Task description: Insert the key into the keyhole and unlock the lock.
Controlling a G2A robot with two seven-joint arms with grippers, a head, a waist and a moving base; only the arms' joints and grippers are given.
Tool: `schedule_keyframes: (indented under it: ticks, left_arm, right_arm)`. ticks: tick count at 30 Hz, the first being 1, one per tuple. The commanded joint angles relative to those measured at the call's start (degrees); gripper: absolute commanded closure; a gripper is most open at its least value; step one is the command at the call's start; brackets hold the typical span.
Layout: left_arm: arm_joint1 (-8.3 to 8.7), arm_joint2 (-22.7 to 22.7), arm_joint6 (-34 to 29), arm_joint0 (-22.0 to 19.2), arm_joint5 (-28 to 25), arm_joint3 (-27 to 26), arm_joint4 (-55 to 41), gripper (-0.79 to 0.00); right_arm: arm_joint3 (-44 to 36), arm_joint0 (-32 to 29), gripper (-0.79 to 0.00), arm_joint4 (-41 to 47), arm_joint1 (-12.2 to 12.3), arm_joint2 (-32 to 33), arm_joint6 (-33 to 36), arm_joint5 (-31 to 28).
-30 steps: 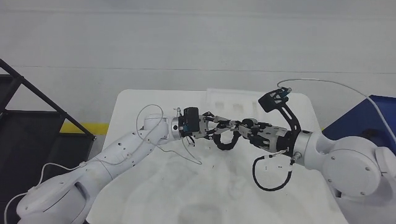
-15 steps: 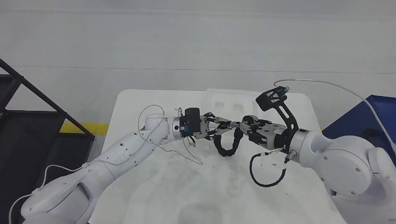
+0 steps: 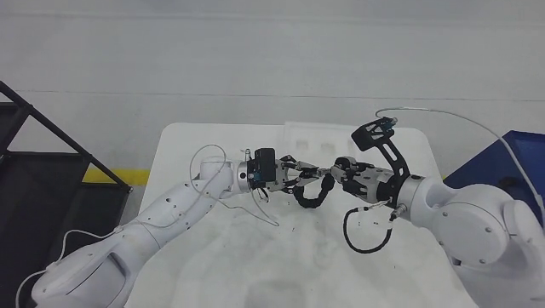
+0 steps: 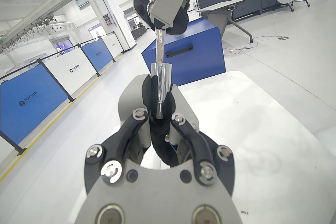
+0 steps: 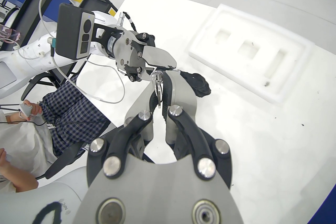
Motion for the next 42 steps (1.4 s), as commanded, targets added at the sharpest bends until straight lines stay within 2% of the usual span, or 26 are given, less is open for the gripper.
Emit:
schedule_keyframes:
  ticks: [1, 14, 22, 26, 42]
  left_arm:
    - [-0.09, -0.3, 0.0, 0.2, -0.1, 0.0, 0.2, 0.0]
    - [-0.64, -1.7, -1.2, 0.6, -1.0, 0.4, 3.4, 0.0]
    - [-0.63, -2.6, -0.3, 0.5, -0.1, 0.8, 7.5, 0.0]
    - [-0.58, -3.1, -0.2, 0.6, -0.1, 0.3, 8.8, 0.0]
    - [-0.32, -5.3, -1.2, 1.9, -0.6, -2.1, 10.9, 0.0]
  right_arm:
    - [0.2, 0.1, 0.0, -0.2, 0.0, -0.2, 0.3, -0.1]
    - [0.6, 1.1, 0.0, -0.3, 0.0, -1.2, 1.3, -1.0]
    - [0.8, 2.8, 0.0, -1.6, 0.3, -1.7, 8.1, -1.1]
    - [1.3, 3.8, 0.0, -1.7, 0.3, -2.5, 9.3, -1.0]
    - [1.3, 5.0, 0.0, -2.2, 0.3, -3.7, 9.9, -0.8]
